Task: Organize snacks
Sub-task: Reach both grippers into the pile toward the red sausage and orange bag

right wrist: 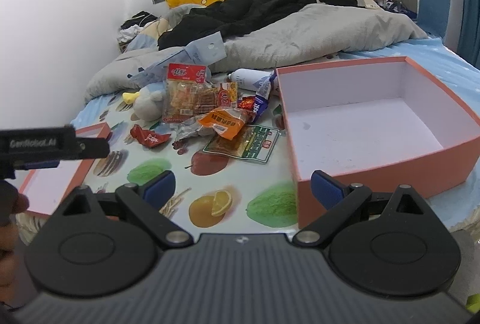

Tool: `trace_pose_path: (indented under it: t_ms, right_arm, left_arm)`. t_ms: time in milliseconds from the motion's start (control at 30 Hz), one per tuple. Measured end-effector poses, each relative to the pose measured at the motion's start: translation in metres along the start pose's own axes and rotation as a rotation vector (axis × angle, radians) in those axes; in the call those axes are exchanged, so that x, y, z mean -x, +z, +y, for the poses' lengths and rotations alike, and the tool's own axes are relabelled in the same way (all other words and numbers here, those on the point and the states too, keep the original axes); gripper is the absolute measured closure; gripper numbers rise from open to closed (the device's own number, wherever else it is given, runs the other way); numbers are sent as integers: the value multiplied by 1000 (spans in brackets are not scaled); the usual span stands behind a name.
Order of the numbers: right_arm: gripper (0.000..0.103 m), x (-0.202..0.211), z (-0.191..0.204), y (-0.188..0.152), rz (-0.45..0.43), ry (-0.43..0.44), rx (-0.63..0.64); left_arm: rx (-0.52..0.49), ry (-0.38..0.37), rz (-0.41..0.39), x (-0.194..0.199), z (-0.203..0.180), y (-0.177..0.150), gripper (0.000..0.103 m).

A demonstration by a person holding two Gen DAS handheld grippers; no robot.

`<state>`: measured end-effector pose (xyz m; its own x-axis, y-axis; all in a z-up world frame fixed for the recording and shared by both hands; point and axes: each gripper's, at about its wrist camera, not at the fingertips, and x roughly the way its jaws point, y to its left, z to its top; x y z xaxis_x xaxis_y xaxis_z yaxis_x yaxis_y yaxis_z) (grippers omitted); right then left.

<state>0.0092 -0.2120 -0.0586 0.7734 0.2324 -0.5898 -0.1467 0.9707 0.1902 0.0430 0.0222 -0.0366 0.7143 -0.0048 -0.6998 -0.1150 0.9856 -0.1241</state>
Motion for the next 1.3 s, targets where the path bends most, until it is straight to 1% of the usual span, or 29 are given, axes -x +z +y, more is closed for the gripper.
trace_pose_path:
  t_ms: [100, 300, 467, 633, 700, 800, 1000, 1133, 1200, 1300]
  right_arm:
    - [5, -8, 6, 2, -9, 3, 1]
    - [5, -26, 15, 7, -23, 27, 15]
    - [5, -42, 21, 12, -26, 37, 40]
    - [5, -60, 26, 18, -29, 33, 62]
    - [5, -65, 28, 20, -51, 35, 74]
    - [5, -76, 31, 23, -57, 40, 77]
    - [5, -109, 37, 30, -37, 62, 90]
    - [5, -136, 43, 36, -24, 76, 98]
    - [5, -148, 45, 40, -31, 68, 110]
    - [5, -169, 45, 46, -21, 50, 106]
  left_arm:
    - [-12, 39, -10, -12, 7, 3, 0]
    - [12, 52, -16, -35, 27, 9, 0]
    - [6, 89, -31, -56, 40, 13, 0]
    - [-8, 83, -28, -78, 47, 17, 0]
    - [-17, 86, -29, -87, 49, 19, 0]
    - [-30, 58, -34, -102, 52, 23, 0]
    - [-99, 130, -38, -147, 58, 27, 0]
    - [-88, 140, -13, -179, 66, 33, 0]
    - [-76, 138, -1, -195, 71, 39, 0]
    - [-40, 121, -7, -211, 79, 47, 0]
